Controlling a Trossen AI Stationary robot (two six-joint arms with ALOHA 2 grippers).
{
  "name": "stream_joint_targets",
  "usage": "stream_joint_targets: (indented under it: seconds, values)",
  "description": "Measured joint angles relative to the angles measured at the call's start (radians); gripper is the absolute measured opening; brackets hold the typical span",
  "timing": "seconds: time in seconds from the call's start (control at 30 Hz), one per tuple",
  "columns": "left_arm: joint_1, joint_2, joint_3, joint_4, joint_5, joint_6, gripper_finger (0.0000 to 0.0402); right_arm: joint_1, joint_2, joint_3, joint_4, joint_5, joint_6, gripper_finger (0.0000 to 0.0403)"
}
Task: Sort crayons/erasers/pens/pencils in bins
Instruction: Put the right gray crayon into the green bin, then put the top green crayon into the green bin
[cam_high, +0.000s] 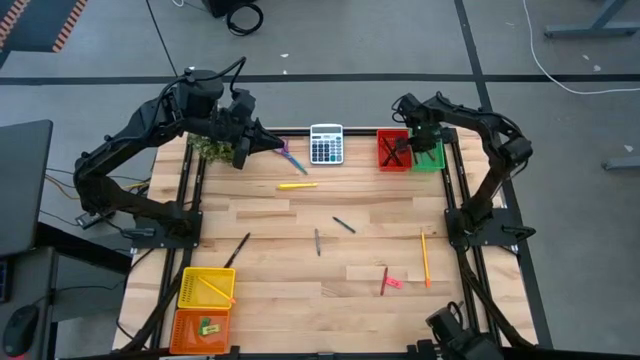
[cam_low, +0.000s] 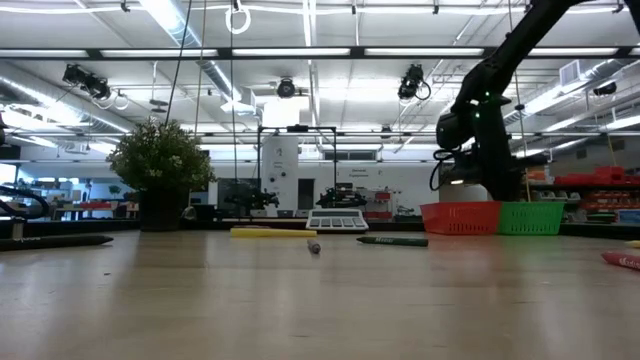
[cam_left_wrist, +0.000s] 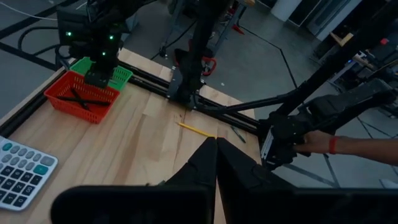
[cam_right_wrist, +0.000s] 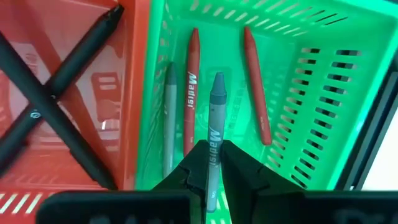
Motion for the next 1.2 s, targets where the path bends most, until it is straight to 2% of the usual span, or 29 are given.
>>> stream_joint_targets:
  seconds: [0.33, 0.6, 0.8, 1.07, 1.2]
  values:
    - [0.000, 0.000, 0.000, 0.000, -0.005, 0.000, 0.0022, 0.000, 0.042, 0.000, 0.007, 0.004, 0.009, 0.0044]
    - [0.000, 0.000, 0.000, 0.000, -0.007, 0.000, 0.0013, 0.000, 0.044, 0.000, 0.040, 0.018, 0.021, 0.0080]
    - [0.000, 0.001, 0.000, 0.000, -0.007, 0.000, 0.0021, 0.000, 0.036, -0.001, 0.020, 0.013, 0.023, 0.0085]
    - [0.000, 0.001, 0.000, 0.000, -0.007, 0.007, 0.0013, 0.040, -0.113, -0.001, -0.085, 0.007, 0.091, 0.0085]
    - [0.000, 0.001, 0.000, 0.001, -0.007, 0.041, 0.0014, 0.117, -0.222, -0.001, -0.094, -0.044, 0.127, 0.0085]
